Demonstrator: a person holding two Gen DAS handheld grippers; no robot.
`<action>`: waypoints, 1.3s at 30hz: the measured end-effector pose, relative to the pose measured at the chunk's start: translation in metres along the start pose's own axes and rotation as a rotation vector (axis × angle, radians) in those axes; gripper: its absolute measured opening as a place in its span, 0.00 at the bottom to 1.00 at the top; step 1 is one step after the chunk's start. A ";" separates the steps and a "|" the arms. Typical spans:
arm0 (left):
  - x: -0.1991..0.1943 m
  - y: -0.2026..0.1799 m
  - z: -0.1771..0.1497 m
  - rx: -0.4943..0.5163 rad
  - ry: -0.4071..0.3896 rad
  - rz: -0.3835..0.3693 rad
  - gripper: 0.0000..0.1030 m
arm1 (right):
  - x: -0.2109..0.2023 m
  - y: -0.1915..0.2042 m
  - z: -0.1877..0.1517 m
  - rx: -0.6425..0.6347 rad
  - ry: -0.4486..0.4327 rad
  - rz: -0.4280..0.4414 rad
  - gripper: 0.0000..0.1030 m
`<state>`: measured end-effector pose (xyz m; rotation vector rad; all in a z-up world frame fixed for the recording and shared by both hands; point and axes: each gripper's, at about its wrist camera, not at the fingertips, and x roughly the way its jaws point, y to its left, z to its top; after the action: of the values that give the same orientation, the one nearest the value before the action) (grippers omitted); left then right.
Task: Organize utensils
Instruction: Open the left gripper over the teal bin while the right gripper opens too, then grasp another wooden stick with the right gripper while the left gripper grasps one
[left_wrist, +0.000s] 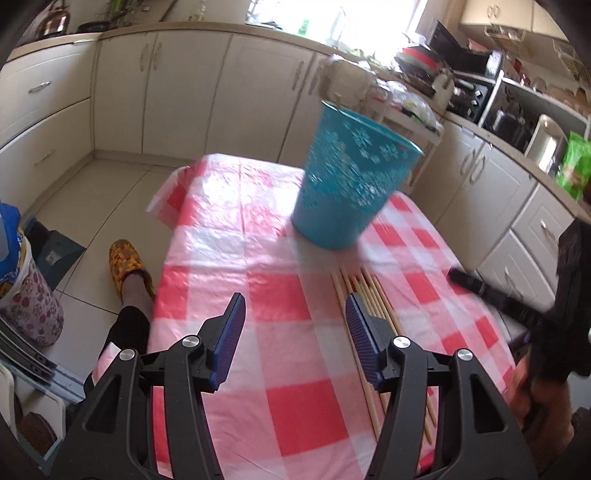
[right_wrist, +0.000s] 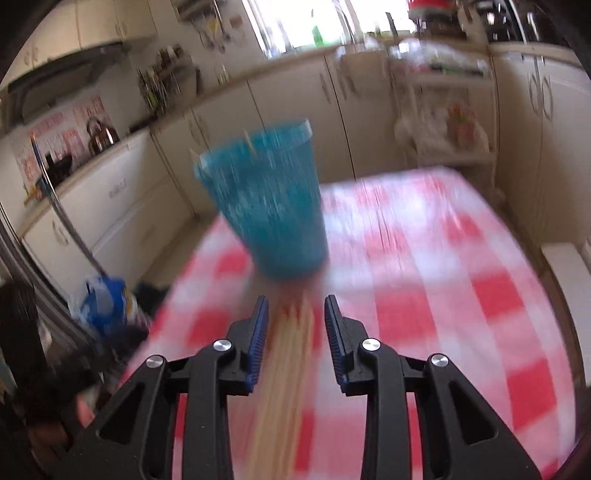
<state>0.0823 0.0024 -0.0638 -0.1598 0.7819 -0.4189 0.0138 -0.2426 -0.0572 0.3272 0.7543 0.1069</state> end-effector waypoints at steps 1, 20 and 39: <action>0.003 -0.008 -0.003 0.021 0.020 0.000 0.52 | 0.003 -0.006 -0.012 0.010 0.038 -0.007 0.25; 0.064 -0.052 -0.015 0.125 0.157 0.084 0.52 | 0.048 0.003 -0.039 -0.104 0.155 -0.114 0.18; 0.089 -0.073 -0.014 0.262 0.223 0.136 0.19 | 0.050 -0.011 -0.028 -0.097 0.196 -0.120 0.06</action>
<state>0.1067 -0.1008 -0.1099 0.1865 0.9424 -0.4103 0.0308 -0.2354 -0.1129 0.1798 0.9578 0.0621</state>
